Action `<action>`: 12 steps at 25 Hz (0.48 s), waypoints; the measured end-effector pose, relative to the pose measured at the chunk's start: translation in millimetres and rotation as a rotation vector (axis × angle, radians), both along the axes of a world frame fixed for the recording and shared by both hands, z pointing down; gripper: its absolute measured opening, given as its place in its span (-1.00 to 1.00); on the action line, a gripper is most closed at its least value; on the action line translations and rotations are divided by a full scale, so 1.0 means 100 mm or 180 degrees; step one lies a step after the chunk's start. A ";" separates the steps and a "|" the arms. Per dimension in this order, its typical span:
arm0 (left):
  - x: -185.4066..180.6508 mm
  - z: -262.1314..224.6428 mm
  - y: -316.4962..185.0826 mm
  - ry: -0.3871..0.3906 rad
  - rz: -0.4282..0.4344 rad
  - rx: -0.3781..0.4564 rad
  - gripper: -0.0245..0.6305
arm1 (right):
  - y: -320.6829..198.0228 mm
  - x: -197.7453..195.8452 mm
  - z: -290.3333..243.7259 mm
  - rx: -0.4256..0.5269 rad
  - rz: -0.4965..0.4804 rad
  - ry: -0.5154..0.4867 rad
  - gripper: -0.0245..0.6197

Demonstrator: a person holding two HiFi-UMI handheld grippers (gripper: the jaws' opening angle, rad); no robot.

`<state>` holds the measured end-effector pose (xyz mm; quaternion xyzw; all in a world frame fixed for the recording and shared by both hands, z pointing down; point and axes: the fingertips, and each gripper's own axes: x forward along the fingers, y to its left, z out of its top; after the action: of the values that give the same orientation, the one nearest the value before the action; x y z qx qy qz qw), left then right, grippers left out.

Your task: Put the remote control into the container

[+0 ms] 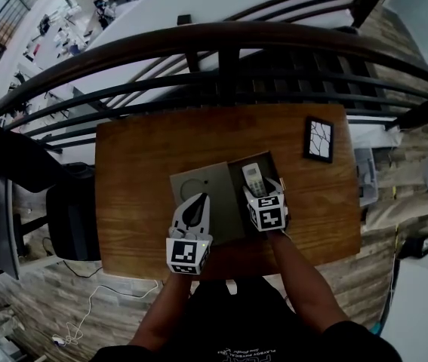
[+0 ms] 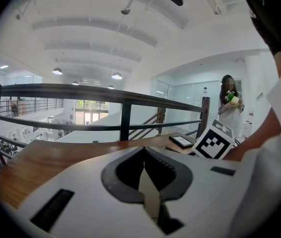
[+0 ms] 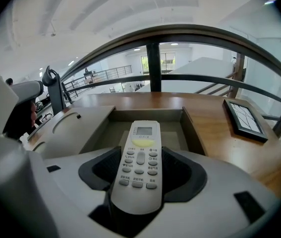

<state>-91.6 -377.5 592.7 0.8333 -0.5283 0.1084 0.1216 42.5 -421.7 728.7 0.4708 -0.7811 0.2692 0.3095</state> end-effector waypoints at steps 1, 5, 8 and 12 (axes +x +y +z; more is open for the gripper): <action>0.00 0.00 0.00 0.0001 0.0002 0.0003 -0.90 | 0.00 0.00 0.01 -0.0015 -0.0004 0.0000 -0.10; 0.04 0.00 0.00 0.0028 0.0006 -0.0005 -0.90 | -0.01 0.01 0.02 -0.0075 -0.0025 0.0004 -0.10; 0.08 -0.02 -0.01 0.0047 0.0029 0.0006 -0.90 | -0.02 -0.01 0.02 -0.0098 -0.0044 0.0011 -0.10; 0.15 -0.05 0.02 0.0031 0.0098 0.0019 -0.90 | -0.01 -0.03 0.03 -0.0117 -0.0053 -0.0016 -0.10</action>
<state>-76.6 -376.0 588.0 0.8422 -0.5151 0.1047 0.1199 39.8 -422.5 731.4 0.4579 -0.7806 0.2820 0.3184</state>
